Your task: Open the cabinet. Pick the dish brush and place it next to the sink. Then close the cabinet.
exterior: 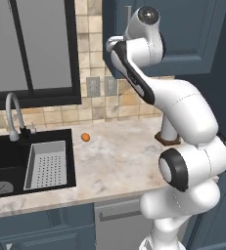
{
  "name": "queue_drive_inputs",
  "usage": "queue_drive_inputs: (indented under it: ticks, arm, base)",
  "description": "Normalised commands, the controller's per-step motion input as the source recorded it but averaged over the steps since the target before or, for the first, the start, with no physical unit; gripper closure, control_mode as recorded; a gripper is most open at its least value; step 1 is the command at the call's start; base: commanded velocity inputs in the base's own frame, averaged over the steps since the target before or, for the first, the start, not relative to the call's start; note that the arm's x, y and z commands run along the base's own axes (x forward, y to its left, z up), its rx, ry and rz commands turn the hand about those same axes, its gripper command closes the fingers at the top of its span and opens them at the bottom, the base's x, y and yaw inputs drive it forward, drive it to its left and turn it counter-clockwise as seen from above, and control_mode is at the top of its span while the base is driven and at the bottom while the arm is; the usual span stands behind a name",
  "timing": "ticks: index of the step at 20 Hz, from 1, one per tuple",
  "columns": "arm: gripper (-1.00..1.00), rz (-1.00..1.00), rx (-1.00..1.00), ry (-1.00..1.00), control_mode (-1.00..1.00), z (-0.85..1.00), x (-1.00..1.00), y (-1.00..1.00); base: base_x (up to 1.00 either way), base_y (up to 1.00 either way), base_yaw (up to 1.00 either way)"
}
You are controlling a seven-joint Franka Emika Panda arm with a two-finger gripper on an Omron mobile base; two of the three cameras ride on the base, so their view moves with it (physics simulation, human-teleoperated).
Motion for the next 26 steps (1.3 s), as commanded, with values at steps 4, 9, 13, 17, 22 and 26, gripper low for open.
queue_drive_inputs:
  ticks: [4, 9, 13, 17, 22, 26]
  arm:
    - [1.00, 0.00, 0.00, -0.01, -1.00, 0.00, 0.00, 0.00]
    - [1.00, 0.00, 0.00, -0.06, -1.00, -0.05, 0.00, 0.00]
    - [1.00, 0.00, 0.00, -0.05, -1.00, -0.07, 0.00, -0.04]
    - [1.00, 0.00, 0.00, -0.06, -1.00, -0.24, 0.00, -0.40]
    - [1.00, -0.04, 0.00, -0.04, -1.00, -0.35, -0.12, -0.73]
    - [1.00, -0.07, 0.00, -0.02, -1.00, -0.24, -0.34, -0.89]
  base:
    - [0.00, 0.00, 0.00]
    - [0.00, 0.00, 0.00]
    - [0.00, 0.00, 0.00]
    - [0.00, 0.00, 0.00]
    - [0.00, 0.00, 0.00]
    - [0.00, 0.00, 0.00]
